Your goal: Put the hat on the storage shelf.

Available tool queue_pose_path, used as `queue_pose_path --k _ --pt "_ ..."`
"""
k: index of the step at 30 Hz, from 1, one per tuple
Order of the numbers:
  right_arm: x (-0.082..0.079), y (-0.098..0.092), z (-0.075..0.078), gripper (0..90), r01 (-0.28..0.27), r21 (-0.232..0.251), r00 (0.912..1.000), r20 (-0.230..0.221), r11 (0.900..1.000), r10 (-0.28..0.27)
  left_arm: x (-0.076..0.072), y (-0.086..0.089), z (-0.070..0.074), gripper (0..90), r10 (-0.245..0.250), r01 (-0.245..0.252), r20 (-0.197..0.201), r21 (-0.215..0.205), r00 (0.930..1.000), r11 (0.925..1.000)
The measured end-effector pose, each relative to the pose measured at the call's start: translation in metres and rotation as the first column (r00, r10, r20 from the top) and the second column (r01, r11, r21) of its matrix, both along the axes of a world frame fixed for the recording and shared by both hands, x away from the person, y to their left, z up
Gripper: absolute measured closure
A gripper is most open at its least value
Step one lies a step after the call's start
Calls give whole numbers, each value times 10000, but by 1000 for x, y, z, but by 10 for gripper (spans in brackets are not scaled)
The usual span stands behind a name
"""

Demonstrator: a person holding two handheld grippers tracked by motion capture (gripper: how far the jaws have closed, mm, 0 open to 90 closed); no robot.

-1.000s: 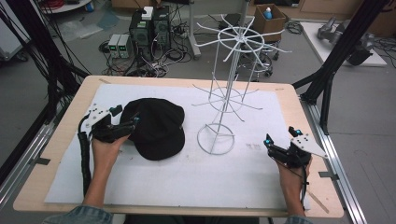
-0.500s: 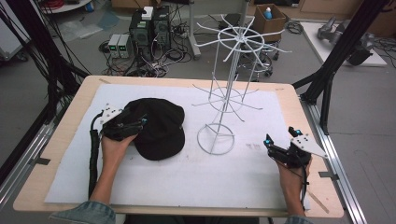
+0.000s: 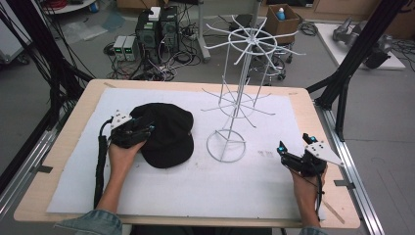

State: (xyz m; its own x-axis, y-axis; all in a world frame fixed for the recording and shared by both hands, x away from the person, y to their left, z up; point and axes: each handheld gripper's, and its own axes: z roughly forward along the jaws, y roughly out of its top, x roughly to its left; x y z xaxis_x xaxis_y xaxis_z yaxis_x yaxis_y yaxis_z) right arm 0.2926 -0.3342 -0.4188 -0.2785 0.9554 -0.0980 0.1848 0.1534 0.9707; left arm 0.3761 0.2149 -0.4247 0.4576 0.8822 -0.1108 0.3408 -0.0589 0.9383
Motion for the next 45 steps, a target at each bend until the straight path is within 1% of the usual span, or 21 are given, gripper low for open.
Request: queue_pose_path --k 8,9,11,16,18,19,21,22,25,30,31,32,33,34,35,39,40,41,42,43,45 --pt "0 0 0 121 -21 -52 10000 -20 10000 21 -1 -1 0 597 -111 111 -10 226 9999 9997" --pt "0 0 0 121 -21 -52 10000 -20 10000 21 -1 -1 0 597 -107 107 -36 246 9999 9996" --pt "0 0 0 121 -12 -1 10000 -16 10000 12 -2 0 0 690 -120 120 -15 238 9999 9996" --pt "0 0 0 121 -7 -2 10000 -29 10000 7 -5 -2 1 822 -238 232 205 289 9995 9993" --pt "-1 -1 0 121 -2 10 10000 -59 10000 2 -6 0 1 834 -466 466 499 20 9977 9989" --pt "0 -1 0 121 -2 10 10000 -30 10000 2 -7 3 2 842 -634 654 695 -276 9956 9975" --pt "0 -1 0 121 -5 -1 10000 -35 10000 5 -7 5 3 845 -717 752 796 -419 9942 9963" --pt "0 -1 0 121 -3 5 10000 -45 10000 4 -9 7 5 846 -837 909 1023 -683 9912 9935" --pt "0 -1 0 121 -13 -15 10000 -31 10000 12 -10 8 8 847 -1015 1138 1305 -906 9862 9894" --pt "-1 -2 0 121 -19 -9 10000 -57 10000 19 -13 11 12 848 -1339 1609 1844 -1404 9737 9769" --pt "-1 -2 0 121 -16 20 10000 -69 10000 16 -13 11 12 847 -1339 1609 1844 -1404 9737 9769" --pt "-1 -2 0 121 -18 5 10000 -81 10000 18 -15 13 14 847 -1424 1786 2037 -1724 9686 9687" --pt "-1 -2 0 121 -44 7 10000 -71 10000 44 -15 13 14 847 -1424 1786 2037 -1724 9686 9687" --pt "-1 -2 0 122 -57 37 10000 -73 10000 57 -17 15 17 847 -1442 1905 2226 -2030 9642 9605" --pt "-1 -2 0 121 -42 -2 9999 -93 10000 42 -17 15 17 847 -1442 1905 2226 -2030 9642 9605" --pt "-1 -2 0 121 -69 -37 10000 -45 10000 69 -20 21 22 848 -1588 2206 2535 -2380 9542 9459" --pt "-1 -2 0 121 -69 -37 10000 -45 10000 69 -20 21 22 847 -1588 2206 2535 -2380 9542 9459" --pt "-1 -2 0 121 -84 -24 10000 -46 10000 84 -20 22 23 847 -1608 2264 2612 -2448 9518 9428" --pt "-1 -2 0 121 -55 -15 10000 -62 10000 55 -21 24 25 848 -1675 2394 2705 -2597 9480 9356" --pt "-1 -2 0 121 -82 -7 9999 -65 10000 82 -21 24 25 848 -1675 2394 2705 -2597 9480 9356" --pt "-1 -2 0 122 -67 -37 10000 -67 10000 67 -23 27 28 847 -1708 2537 2906 -2772 9415 9267"
